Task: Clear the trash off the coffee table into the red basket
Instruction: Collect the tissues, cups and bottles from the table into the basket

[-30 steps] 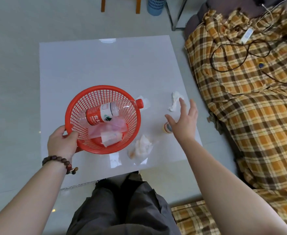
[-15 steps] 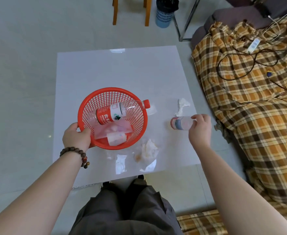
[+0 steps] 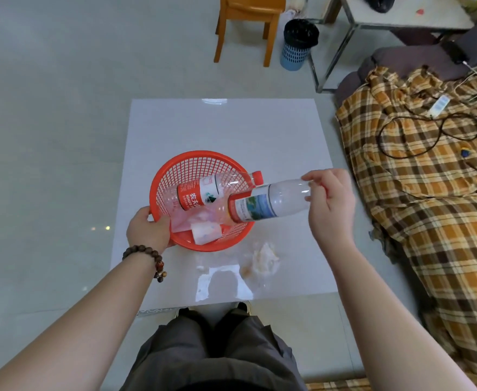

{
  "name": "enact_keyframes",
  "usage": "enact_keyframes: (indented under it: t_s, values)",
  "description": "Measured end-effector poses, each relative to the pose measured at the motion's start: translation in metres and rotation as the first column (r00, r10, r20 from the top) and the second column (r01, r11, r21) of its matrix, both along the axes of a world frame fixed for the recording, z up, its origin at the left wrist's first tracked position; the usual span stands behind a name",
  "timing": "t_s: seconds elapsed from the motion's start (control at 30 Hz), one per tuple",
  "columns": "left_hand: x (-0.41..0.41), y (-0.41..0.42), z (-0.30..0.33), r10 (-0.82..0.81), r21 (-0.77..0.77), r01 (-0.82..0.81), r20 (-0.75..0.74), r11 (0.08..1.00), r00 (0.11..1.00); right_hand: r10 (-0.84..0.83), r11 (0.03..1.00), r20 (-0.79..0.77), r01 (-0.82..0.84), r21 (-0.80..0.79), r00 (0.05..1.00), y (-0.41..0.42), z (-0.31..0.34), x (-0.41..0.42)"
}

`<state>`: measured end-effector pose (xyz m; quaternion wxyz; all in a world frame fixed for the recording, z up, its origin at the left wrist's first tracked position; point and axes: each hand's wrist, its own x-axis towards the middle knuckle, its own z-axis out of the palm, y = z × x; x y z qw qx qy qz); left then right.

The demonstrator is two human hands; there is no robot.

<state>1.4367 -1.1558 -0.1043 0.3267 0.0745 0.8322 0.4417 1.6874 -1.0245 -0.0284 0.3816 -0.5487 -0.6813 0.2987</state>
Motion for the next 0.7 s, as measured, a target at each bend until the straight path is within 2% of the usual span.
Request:
enact_keyframes:
  t_s: [0.1,0.23,0.37,0.43,0.5,0.57,0.7]
  values:
    - [-0.003,-0.004,0.004,0.014,0.028,-0.015,0.041,1.000,0.999,0.119,0.992,0.017,-0.119,-0.029,0.993,-0.011,-0.011,-0.032]
    - [-0.006,-0.007,0.005,0.051,0.057,-0.057,0.096,0.997,0.994,0.319,0.948,0.119,-0.315,-0.050,0.940,-0.033,-0.030,-0.069]
    - [-0.012,-0.016,0.004,0.063,0.060,-0.067,0.058,0.996,0.996,0.343,0.931,0.316,-0.365,0.012,0.885,-0.039,-0.049,-0.088]
    - [-0.019,-0.025,0.002,0.107,0.069,-0.111,0.060,0.991,0.992,0.377,0.921,0.357,-0.385,-0.052,0.855,-0.037,-0.055,-0.092]
    - [-0.027,-0.034,-0.001,0.160,0.063,-0.164,0.072,0.984,0.984,0.419,0.906,0.370,-0.406,-0.116,0.829,-0.037,-0.060,-0.094]
    - [-0.034,-0.045,-0.003,0.202,0.049,-0.206,0.068,0.977,0.977,0.439,0.896,0.351,-0.429,-0.113,0.827,-0.040,-0.064,-0.095]
    - [-0.049,-0.070,-0.010,0.267,0.020,-0.267,0.013,0.963,0.964,0.402,0.916,0.262,-0.387,-0.109,0.877,-0.049,-0.082,-0.082]
